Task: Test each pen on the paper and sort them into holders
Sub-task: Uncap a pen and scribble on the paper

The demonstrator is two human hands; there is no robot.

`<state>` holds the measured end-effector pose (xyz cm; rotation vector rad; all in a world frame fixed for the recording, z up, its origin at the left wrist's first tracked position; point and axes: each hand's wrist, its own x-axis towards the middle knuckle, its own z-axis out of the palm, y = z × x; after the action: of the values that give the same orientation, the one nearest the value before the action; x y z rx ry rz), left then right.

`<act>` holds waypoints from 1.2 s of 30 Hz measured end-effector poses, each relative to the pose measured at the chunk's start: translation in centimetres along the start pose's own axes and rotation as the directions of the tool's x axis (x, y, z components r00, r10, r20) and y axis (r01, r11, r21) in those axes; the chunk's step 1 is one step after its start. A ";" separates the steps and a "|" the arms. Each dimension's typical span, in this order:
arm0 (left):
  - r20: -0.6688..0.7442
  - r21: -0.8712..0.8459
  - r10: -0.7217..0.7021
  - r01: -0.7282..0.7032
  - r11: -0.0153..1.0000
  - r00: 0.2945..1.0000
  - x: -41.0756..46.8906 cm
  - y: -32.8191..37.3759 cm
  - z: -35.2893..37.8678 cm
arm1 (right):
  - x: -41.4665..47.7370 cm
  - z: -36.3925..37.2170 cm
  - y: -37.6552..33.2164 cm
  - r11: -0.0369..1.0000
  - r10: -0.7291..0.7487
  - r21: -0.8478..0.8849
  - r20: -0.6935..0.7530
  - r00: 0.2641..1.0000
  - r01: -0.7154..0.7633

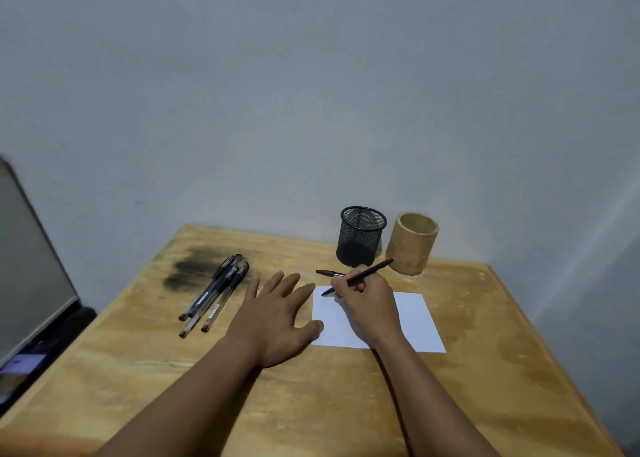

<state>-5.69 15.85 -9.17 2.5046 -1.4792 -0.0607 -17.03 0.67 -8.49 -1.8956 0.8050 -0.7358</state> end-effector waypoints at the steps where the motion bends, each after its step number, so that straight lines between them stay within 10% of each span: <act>1: 0.000 0.001 -0.001 0.001 1.000 1.000 0.0 0.0 0.0 | 0.0 0.1 0.0 1.000 -0.009 0.003 -0.014 1.000 0.009; 36: -0.047 -0.027 -0.002 0.001 1.000 0.999 0.0 0.0 0.1 | 0.2 0.0 0.2 0.999 0.047 -0.022 -0.064 0.997 -0.048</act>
<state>-5.71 15.80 -9.29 2.4688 -1.4485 -0.0209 -16.93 0.43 -8.64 -1.8751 0.8989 -0.7633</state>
